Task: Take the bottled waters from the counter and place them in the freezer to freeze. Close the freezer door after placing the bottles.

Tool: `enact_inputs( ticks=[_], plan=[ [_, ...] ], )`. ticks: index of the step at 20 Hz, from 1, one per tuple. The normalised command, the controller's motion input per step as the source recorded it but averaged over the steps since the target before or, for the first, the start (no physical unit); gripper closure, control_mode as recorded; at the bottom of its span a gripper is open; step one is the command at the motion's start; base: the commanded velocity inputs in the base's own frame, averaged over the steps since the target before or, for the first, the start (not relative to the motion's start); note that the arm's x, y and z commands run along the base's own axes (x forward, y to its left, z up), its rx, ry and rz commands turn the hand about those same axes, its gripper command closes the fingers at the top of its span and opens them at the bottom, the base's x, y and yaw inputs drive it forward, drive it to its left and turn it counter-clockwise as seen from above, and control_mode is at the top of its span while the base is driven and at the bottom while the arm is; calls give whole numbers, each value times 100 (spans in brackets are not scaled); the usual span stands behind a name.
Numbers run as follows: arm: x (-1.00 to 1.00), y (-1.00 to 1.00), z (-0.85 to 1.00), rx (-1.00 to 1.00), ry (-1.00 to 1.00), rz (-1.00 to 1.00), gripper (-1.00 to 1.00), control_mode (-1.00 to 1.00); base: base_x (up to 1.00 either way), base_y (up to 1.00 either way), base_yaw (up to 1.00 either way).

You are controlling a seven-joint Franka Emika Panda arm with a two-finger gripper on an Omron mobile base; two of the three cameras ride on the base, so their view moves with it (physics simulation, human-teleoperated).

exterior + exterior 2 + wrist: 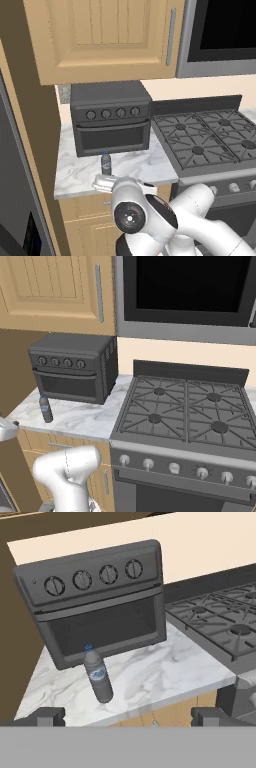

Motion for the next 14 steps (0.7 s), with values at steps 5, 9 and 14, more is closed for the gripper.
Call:
enact_inputs(
  ticks=[5, 9, 14],
  plan=[
    [1, -8, -11, 0, 0, 0, -100, -100, 0, 0, 0],
    [0, 0, -19, -1, -2, 0, -100, -100, 0, 0, 0],
    [3, 0, -20, -3, -8, 2, -100, -100, 0, 0, 0]
  ],
)
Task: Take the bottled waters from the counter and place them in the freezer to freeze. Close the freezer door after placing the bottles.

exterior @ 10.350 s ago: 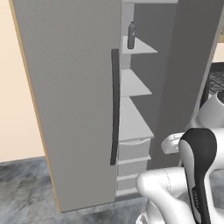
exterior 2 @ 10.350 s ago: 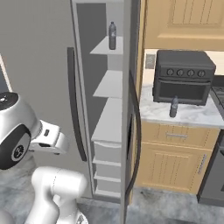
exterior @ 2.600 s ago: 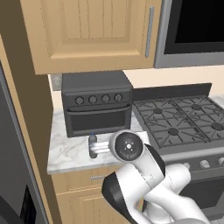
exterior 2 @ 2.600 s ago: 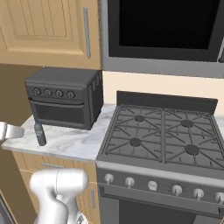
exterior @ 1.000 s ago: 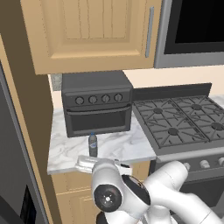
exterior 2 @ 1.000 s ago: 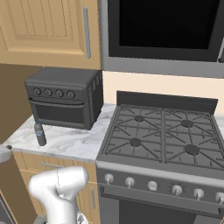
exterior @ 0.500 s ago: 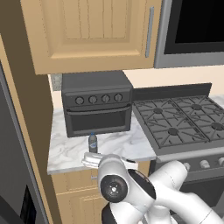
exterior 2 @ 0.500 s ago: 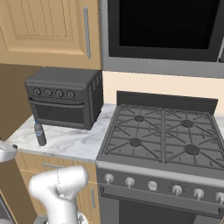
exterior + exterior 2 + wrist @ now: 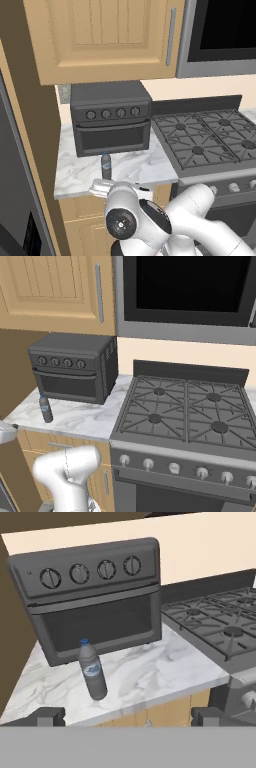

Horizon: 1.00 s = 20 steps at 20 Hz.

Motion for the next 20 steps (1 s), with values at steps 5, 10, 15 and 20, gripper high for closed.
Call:
enact_inputs(
  ticks=[5, 10, 15, 20],
  plan=[
    [11, -20, -14, -7, -9, 6, -100, -100, 0, 0, 0],
    [5, -18, -7, -7, -4, 1, -100, -100, 0, 0, 0],
    [0, -7, 0, 0, -2, 0, -100, -100, 0, 0, 0],
    [8, -10, 0, 0, 0, 0, -100, -100, 0, 0, 0]
  ],
)
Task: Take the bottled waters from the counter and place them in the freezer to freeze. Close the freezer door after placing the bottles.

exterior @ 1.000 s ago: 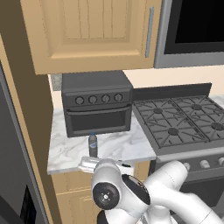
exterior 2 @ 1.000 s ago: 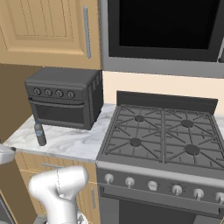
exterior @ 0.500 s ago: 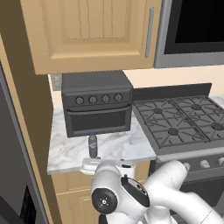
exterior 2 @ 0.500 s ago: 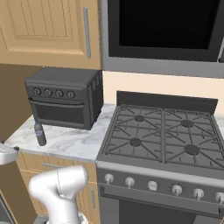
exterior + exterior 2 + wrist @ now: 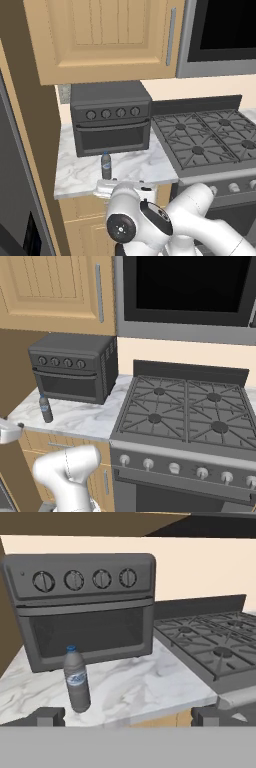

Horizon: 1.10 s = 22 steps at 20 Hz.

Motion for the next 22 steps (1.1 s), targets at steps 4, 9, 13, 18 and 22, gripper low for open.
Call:
enact_inputs(
  ticks=[4, 9, 13, 18, 22],
  plan=[
    [21, -10, -1, 0, -2, 1, -100, -100, 0, 0, 0],
    [19, 0, 0, 0, -2, 2, -100, -100, 0, 0, 0],
    [7, 0, -3, 0, -3, 0, -100, -100, 0, 0, 0],
    [0, 0, 0, 0, 0, 0, -100, -100, 0, 0, 0],
    [5, 3, 0, 0, 0, 0, -100, -100, 0, 0, 0]
  ],
)
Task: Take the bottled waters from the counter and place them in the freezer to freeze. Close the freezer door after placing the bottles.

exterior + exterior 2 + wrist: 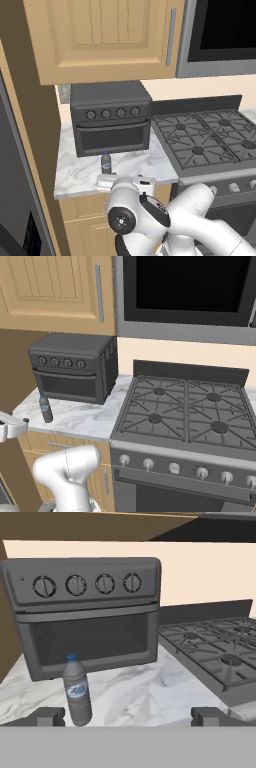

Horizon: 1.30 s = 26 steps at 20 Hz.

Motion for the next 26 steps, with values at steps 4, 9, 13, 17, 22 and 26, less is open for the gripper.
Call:
enact_inputs(
  ticks=[4, 9, 13, 17, 22, 26],
  plan=[
    [9, 6, 0, 0, 0, 0, -100, -100, 0, 0, 0],
    [9, 1, 0, 0, 0, 0, -100, -100, 0, 0, 0],
    [11, 3, 0, 0, 0, 0, -100, -100, 0, 0, 0],
    [11, 11, 0, 0, 0, 0, -100, -100, 0, 0, 0],
    [13, 8, 0, 0, 0, 0, -100, -100, 0, 0, 0],
    [14, 9, 0, 0, 0, 0, -100, -100, 0, 0, 0]
  ],
)
